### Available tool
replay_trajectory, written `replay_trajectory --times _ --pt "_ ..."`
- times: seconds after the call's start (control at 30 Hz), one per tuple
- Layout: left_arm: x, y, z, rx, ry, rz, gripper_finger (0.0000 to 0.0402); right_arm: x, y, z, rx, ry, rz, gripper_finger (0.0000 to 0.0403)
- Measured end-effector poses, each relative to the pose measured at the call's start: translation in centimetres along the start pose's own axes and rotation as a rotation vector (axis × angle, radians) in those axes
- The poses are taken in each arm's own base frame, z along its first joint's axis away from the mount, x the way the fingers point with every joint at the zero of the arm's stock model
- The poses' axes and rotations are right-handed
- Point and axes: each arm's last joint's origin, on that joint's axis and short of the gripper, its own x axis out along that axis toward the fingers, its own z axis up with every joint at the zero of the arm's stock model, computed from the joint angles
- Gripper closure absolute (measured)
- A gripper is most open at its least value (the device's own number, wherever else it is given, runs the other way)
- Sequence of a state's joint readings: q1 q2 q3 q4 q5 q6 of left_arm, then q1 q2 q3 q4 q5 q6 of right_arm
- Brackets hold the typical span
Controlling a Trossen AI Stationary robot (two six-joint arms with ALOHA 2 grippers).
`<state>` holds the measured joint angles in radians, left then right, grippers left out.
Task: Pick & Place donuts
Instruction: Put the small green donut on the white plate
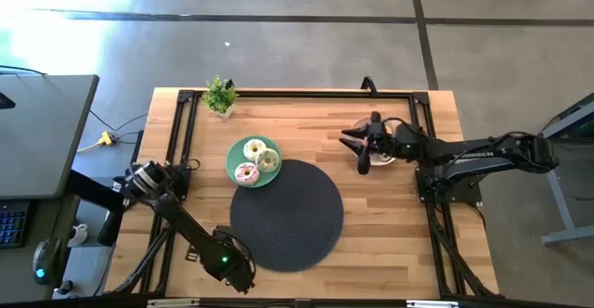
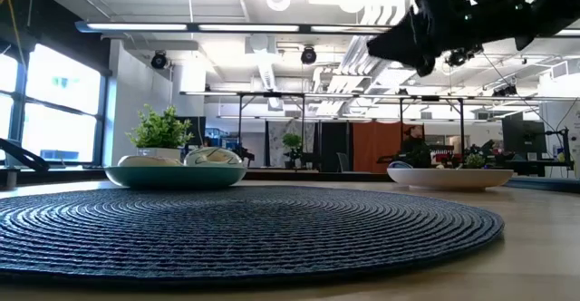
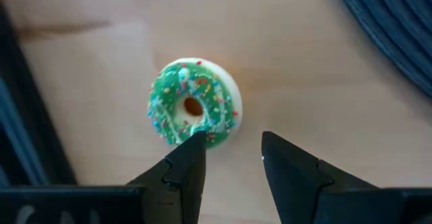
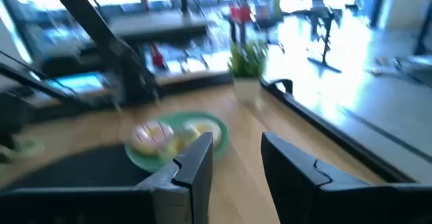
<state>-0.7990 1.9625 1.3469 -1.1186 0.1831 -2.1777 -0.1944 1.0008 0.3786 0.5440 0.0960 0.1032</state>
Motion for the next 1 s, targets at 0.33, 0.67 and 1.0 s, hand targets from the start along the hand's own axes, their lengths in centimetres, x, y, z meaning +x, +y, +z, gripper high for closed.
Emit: replay_trajectory --times 0.33,0.67,1.0 --pt "0.0 0.2 -0.1 0.032 -0.012 0.005 0.0301 0.0 0.5 0.4 -0.084 -0.042 0.157 0.0279" --pt "0.2 0.3 0.1 0.113 -0.043 0.025 0.0396 -0.8 2.7 0.6 -0.231 -0.099 0.708 0.0279" --pt "0.2 0.3 -0.1 0.205 0.021 0.049 0.0384 -0.9 3.2 0.7 -0.233 -0.114 0.693 0.0279"
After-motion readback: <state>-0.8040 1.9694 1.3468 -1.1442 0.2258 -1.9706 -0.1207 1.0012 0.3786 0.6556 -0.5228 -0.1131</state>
